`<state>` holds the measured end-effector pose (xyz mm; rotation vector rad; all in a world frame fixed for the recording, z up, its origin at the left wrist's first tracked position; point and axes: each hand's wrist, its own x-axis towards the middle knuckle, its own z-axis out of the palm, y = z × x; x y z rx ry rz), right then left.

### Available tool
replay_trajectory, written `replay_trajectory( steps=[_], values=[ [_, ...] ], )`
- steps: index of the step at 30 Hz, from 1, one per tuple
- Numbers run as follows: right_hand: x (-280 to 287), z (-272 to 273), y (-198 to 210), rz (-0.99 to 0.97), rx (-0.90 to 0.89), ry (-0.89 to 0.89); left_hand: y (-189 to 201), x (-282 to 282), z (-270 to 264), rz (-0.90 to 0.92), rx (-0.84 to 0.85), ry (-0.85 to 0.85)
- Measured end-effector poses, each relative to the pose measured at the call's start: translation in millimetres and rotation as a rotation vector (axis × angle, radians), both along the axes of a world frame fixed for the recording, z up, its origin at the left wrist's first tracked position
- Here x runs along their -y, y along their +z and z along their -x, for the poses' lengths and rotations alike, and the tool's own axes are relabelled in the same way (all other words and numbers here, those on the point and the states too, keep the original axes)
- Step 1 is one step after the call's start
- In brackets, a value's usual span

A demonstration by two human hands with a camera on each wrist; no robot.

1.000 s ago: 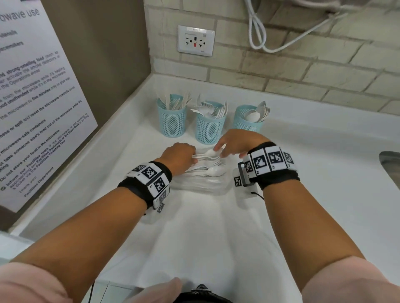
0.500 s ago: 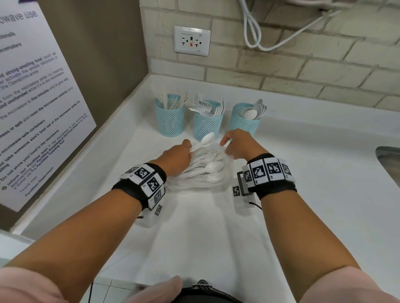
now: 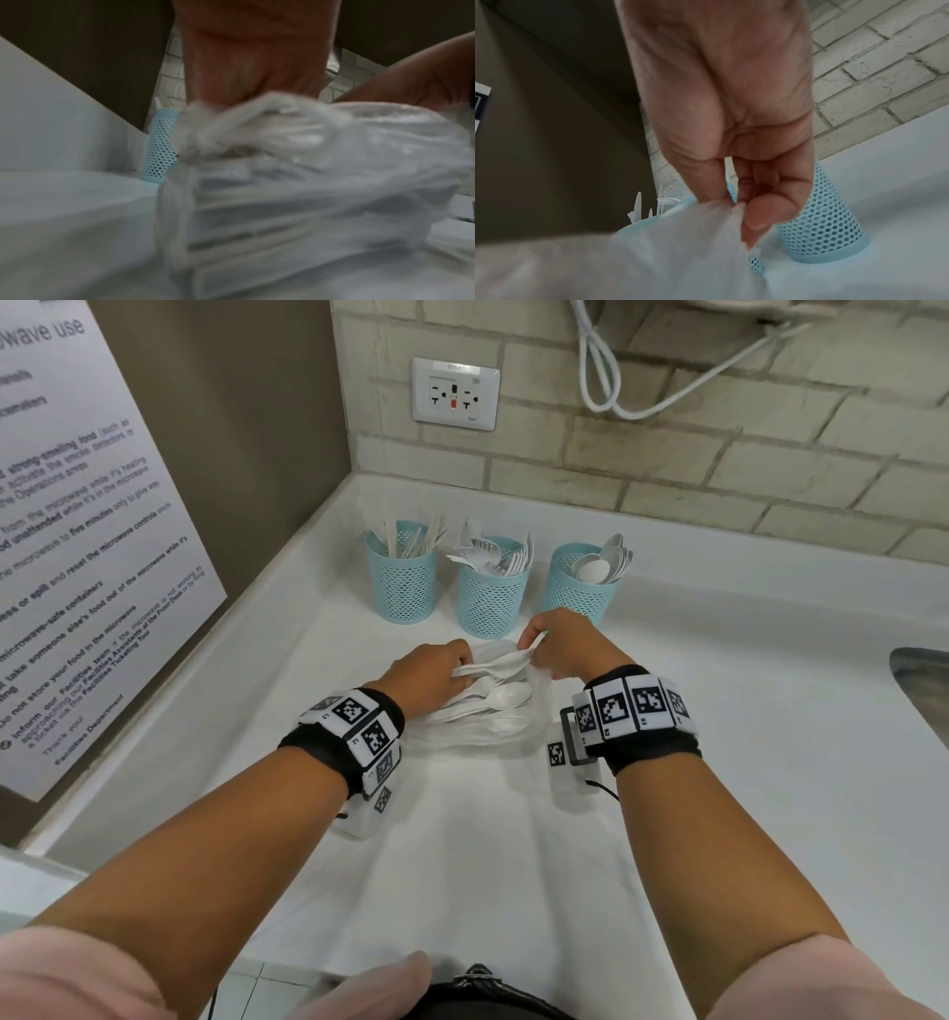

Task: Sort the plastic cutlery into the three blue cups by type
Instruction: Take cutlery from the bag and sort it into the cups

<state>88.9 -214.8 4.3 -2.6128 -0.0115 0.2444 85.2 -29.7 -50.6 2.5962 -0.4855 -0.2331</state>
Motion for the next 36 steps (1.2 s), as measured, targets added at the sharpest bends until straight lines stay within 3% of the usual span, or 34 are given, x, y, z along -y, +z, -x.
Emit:
replay_trajectory(
  steps=[7, 23, 31, 36],
  values=[
    [0.3, 1.9, 2.9, 0.002, -0.015, 0.007, 4.2, 6.4, -2.3, -0.204, 0.112, -0.017],
    [4.1, 7.9, 6.3, 0.016, -0.055, -0.006, 8.1, 5.1, 3.7, -0.257, 0.063, -0.05],
    [5.6, 10.2, 9.6, -0.019, -0.079, -0.038, 5.6, -0.5, 6.8, -0.081, -0.062, -0.048],
    [5.9, 10.7, 9.9, -0.036, -0.082, -0.05, 6.2, 2.1, 10.3, 0.047, -0.021, -0.031]
  ],
)
